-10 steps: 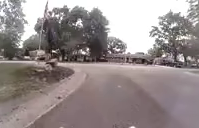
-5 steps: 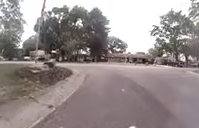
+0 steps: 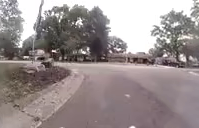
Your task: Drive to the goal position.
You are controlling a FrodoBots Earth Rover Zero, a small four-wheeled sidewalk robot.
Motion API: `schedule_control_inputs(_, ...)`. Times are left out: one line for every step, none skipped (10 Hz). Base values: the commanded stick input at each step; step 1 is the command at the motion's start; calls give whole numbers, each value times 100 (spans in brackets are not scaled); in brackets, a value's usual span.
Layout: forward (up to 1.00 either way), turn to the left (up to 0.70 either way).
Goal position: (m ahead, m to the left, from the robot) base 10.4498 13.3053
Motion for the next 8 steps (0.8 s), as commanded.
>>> schedule_control_inputs(70,0)
schedule_control_inputs(70,0)
schedule_control_inputs(70,0)
schedule_control_inputs(70,0)
schedule_control_inputs(70,0)
schedule_control_inputs(70,0)
schedule_control_inputs(70,0)
schedule_control_inputs(70,0)
